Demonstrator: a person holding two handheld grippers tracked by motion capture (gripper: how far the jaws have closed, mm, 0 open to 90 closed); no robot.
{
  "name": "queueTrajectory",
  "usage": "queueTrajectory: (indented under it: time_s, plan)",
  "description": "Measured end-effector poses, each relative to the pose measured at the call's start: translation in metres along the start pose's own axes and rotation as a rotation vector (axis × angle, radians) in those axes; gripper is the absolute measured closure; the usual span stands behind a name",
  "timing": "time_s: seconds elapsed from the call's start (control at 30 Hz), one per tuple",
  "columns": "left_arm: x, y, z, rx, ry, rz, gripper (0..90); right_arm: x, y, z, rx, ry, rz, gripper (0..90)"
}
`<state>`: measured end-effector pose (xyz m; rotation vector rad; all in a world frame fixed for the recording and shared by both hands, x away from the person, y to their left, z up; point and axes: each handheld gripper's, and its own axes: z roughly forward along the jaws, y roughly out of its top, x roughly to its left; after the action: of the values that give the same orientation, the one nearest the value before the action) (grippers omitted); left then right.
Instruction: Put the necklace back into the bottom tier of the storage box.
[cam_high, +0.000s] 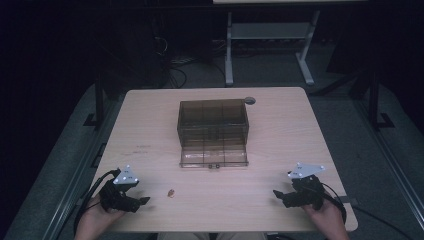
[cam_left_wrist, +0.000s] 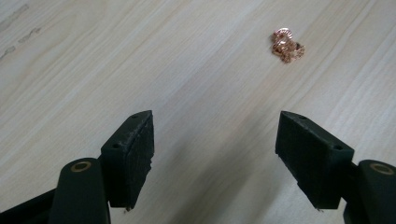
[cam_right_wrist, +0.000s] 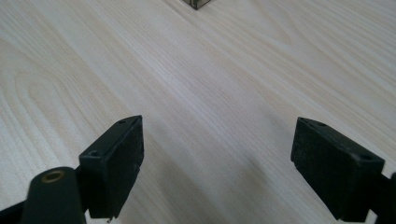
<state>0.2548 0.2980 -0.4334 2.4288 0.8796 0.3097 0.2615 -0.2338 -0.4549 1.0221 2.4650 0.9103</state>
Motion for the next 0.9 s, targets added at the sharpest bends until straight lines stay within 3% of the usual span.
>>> queueTrajectory:
  time_s: [0.03, 0.5, 0.9]
  plan:
    - [0.0, 0.001, 0.0, -0.001, 0.002, 0.015, 28.0, 0.0, 0.0, 0.0, -0.003, 0.0, -0.003, 16.6]
    - [-0.005, 0.004, -0.002, -0.015, -0.008, 0.042, 28.1, 0.004, 0.004, -0.001, -0.001, -0.011, -0.017, 16.6]
    - [-0.011, 0.019, 0.004, -0.014, -0.034, 0.079, 28.2, 0.004, 0.004, -0.001, 0.003, -0.008, -0.02, 16.6]
